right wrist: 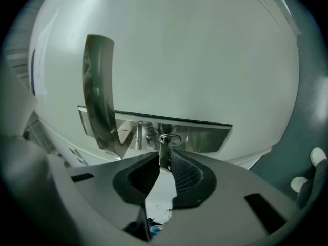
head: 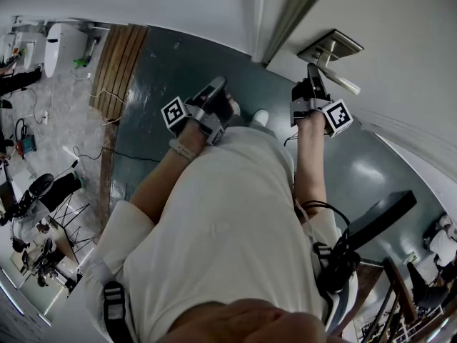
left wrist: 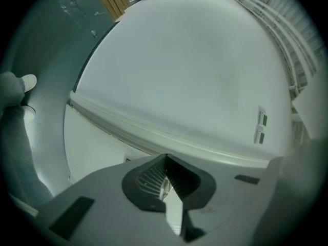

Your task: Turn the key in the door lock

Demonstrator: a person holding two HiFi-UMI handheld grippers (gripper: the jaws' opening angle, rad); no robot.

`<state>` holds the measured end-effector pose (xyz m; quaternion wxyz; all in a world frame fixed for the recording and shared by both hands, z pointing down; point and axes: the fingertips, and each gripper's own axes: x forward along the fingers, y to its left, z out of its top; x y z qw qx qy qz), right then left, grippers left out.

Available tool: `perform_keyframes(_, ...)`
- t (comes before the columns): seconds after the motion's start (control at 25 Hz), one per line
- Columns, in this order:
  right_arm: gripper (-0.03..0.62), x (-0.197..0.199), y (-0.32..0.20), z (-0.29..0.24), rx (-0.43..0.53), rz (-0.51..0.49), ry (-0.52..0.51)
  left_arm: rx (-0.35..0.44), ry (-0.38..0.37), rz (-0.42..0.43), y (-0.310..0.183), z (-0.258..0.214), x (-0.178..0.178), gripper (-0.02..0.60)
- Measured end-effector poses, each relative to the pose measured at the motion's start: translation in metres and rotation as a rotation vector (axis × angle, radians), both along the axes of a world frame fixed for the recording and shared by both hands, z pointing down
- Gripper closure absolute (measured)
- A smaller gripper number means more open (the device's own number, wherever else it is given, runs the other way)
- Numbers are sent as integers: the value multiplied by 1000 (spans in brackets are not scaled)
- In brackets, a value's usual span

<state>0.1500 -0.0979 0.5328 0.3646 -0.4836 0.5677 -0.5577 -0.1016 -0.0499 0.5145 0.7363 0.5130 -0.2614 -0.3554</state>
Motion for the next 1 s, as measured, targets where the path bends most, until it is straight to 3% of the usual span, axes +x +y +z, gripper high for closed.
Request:
perform_keyframes(0.28,525,-1,-1,3,52,-7,-220,-5,2,4,-1,1,0,574)
perform_keyframes(0.6,520,-4,-2,1,94,-32,-205,-4,-1,3,-2,2,0,574)
perform_keyframes(0.8,517,-3,-1,1,141,-33,-286,-4,0,0,-2,2,1,574)
perform_keyframes(0.88,517,-4,1,-1,137,-52,-210,-6,0,1,-2,2,1,574)
perform_keyframes(1.0,516,-4,9,-8,133,-118,47,-5,0,2,-3,2,1,574)
